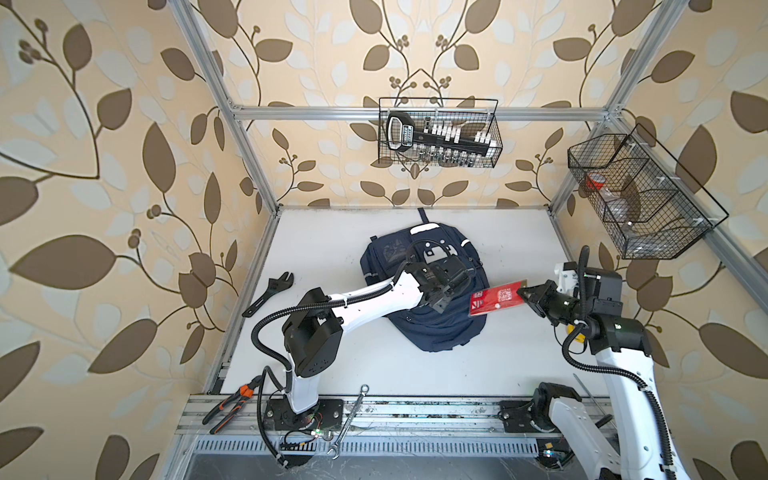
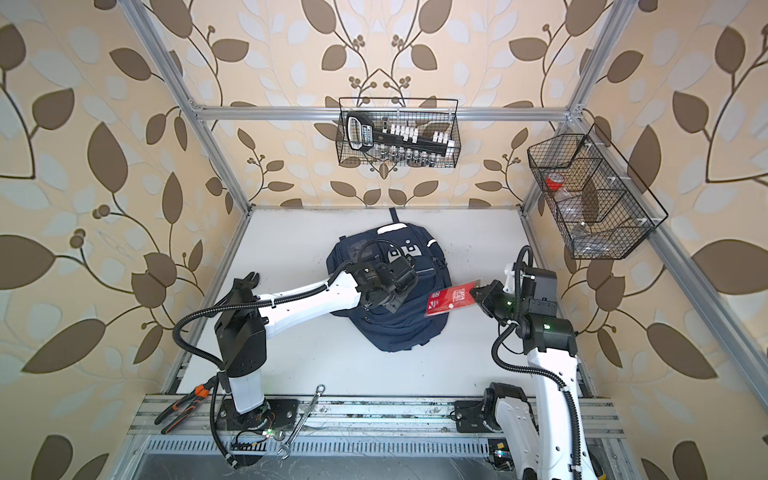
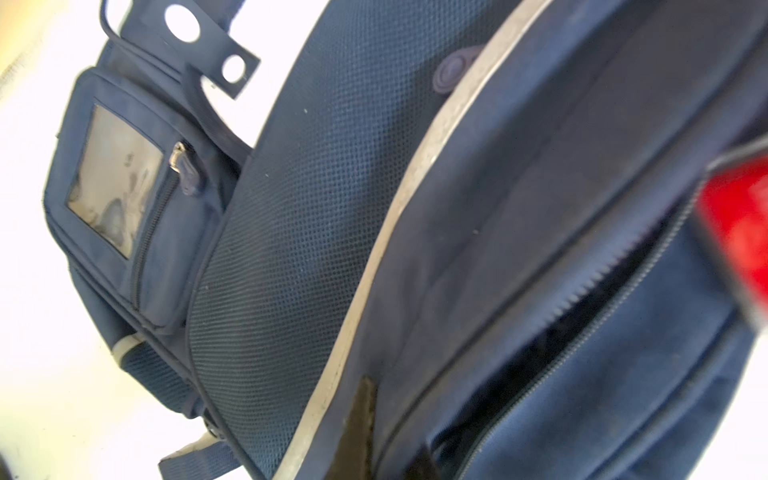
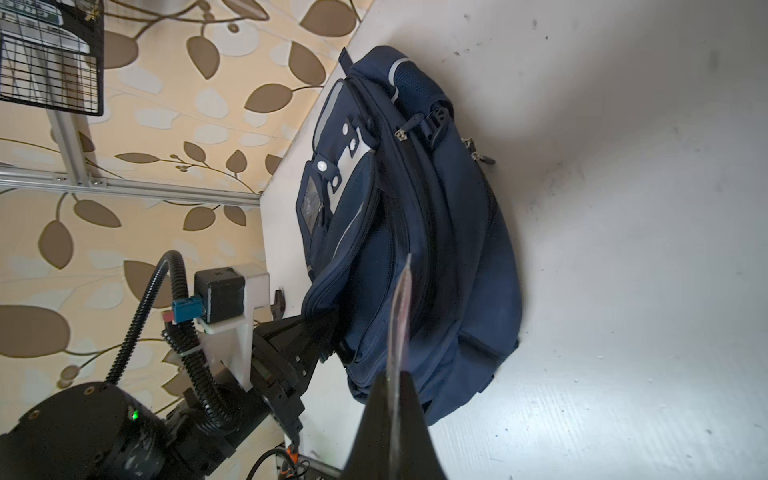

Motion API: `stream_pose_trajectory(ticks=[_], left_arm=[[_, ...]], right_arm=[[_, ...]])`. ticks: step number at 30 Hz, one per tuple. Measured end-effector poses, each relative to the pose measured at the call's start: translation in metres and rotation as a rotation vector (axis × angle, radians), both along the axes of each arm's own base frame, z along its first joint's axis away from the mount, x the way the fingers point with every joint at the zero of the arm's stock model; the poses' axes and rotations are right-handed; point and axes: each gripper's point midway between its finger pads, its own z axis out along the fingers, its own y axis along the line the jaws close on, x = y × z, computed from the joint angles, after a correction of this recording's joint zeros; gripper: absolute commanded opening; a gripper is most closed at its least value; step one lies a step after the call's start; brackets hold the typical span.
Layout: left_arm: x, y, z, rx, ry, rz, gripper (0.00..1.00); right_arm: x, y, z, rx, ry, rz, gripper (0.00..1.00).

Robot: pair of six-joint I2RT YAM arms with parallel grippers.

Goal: Pack the student bag
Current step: 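Hold the pocket open with the left gripper while the right brings the packet toward it, then push the red packet into the front pocket with the right gripper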

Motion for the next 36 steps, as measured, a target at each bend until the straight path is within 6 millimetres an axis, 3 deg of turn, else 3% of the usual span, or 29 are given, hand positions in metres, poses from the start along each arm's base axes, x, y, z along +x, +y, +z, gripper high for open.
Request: stream_pose_trajectory(ticks=[4, 8, 14, 27, 36], left_arm=[[0.002, 0.002, 0.013, -0.047, 0.003, 0.017, 0.00], [0.008, 0.009, 0.039, -0.148, 0.003, 0.051, 0.00], [0.014, 0.021, 0.067, -0.282, 0.032, 0.098, 0.00], [-0.002, 0.009, 0.076, -0.410, 0.146, 0.096, 0.00], [0.003, 0.022, 0.076, -0.456, 0.178, 0.127, 0.00]], right_arm=[[0.000, 0.030, 0.002, 0.075, -0.038, 0.075, 0.00], [0.002, 0.060, 0.009, 0.146, -0.067, 0.140, 0.00], [0.011, 0.088, 0.017, 0.212, -0.113, 0.156, 0.00], [0.042, 0.121, -0.017, 0.289, -0.075, 0.034, 0.00], [0.073, 0.148, -0.041, 0.269, -0.048, 0.032, 0.00]])
